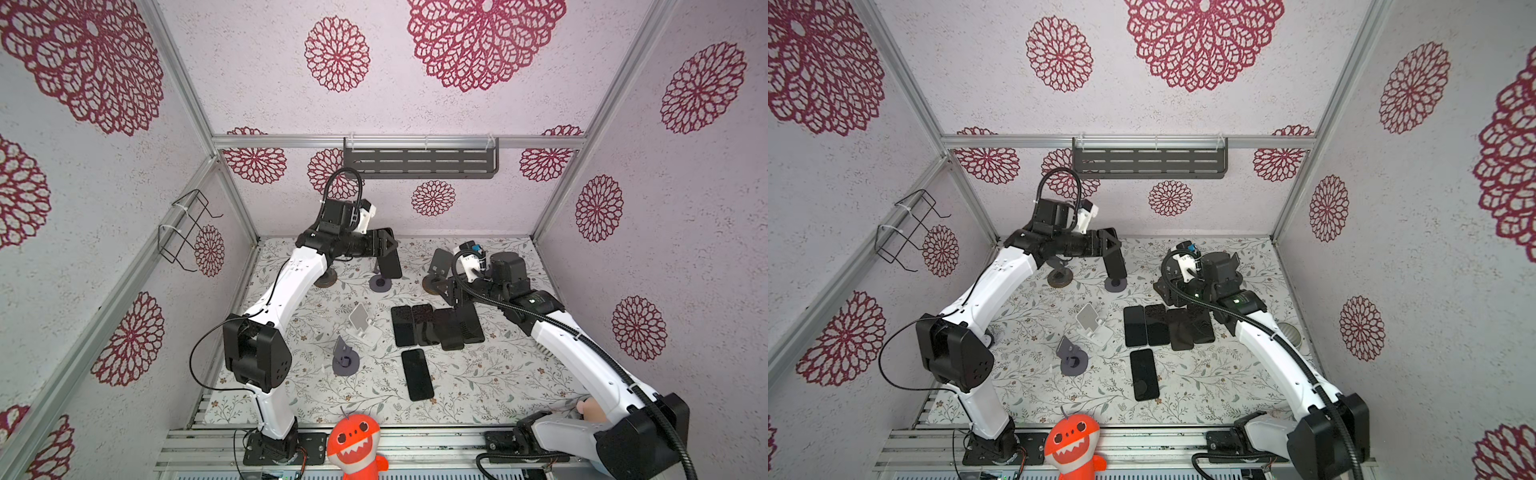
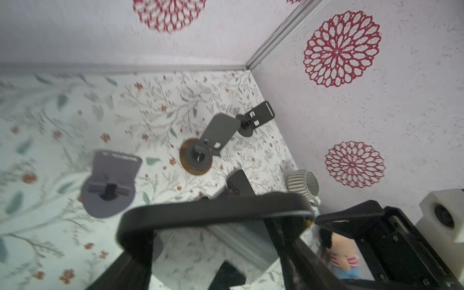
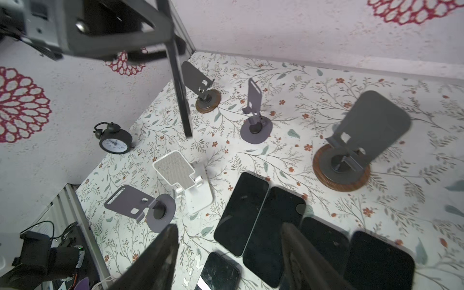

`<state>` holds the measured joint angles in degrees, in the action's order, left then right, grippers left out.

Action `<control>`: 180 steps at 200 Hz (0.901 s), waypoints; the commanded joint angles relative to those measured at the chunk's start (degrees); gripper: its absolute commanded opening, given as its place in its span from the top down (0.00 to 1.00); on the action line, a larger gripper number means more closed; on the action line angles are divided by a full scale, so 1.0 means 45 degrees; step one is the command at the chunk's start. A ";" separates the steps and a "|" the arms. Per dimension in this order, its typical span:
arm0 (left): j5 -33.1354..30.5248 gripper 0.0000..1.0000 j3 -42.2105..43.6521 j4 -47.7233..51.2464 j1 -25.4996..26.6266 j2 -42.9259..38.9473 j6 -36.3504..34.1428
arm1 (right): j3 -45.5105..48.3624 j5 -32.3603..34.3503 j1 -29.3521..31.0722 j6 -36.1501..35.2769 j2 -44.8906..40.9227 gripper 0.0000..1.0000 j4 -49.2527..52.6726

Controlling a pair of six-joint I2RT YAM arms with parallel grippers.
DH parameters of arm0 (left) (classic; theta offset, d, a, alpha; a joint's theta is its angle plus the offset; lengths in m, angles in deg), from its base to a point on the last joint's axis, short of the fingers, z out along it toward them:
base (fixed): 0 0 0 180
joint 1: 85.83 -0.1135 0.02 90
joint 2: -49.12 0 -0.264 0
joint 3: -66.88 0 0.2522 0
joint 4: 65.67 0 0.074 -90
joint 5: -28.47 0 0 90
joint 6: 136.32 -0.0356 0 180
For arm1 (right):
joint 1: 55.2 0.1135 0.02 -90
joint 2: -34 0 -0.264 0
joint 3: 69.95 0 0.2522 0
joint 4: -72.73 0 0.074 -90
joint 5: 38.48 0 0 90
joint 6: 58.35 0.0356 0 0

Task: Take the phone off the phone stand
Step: 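Lift the phone off the stand toward center while the right gripper approaches, then close the right gripper on the phone and open the left gripper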

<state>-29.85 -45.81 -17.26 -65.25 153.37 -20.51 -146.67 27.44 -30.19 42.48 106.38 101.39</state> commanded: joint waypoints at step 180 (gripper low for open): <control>0.1790 0.79 0.2413 -0.3495 0.1100 -0.0688 0.2794 | -0.0968 -0.0314 0.1258 0.1638 0.2533 0.74 -0.2773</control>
<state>-23.31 -35.78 -28.60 -60.94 152.69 -9.74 -149.40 25.82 -24.81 49.32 117.18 91.05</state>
